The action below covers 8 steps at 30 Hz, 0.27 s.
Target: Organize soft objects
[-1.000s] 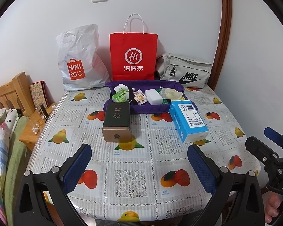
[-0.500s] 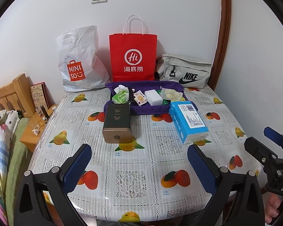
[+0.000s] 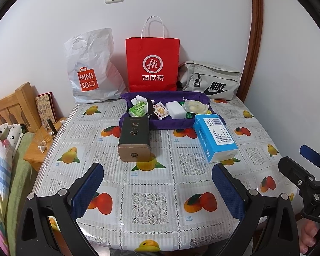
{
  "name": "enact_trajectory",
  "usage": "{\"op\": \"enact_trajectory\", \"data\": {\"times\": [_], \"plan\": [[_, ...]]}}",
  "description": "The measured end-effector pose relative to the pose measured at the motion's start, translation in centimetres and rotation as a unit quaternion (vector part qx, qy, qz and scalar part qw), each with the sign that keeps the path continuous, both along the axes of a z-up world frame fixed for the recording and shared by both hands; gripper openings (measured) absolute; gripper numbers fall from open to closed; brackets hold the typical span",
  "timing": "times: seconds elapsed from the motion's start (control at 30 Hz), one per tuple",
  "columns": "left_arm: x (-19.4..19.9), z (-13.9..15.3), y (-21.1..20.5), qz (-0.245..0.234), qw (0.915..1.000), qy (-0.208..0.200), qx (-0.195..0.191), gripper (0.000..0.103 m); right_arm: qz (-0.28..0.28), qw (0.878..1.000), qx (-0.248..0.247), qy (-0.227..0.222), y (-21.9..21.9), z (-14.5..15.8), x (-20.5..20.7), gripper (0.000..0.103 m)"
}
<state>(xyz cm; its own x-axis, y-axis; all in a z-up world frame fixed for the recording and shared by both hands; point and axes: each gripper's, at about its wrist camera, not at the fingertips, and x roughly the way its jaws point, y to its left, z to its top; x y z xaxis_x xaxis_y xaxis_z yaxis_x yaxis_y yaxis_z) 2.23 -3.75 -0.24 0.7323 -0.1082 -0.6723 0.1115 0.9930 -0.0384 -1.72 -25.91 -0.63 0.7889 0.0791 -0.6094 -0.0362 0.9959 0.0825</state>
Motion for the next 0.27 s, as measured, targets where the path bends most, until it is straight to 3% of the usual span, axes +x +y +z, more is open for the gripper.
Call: {"op": "enact_trajectory", "data": {"times": [0.27], "plan": [[1.1,-1.1,0.0,-0.002,1.0,0.005,0.004,0.103,0.005,1.0,0.002,0.004,-0.1,-0.6,0.5,0.103]]}}
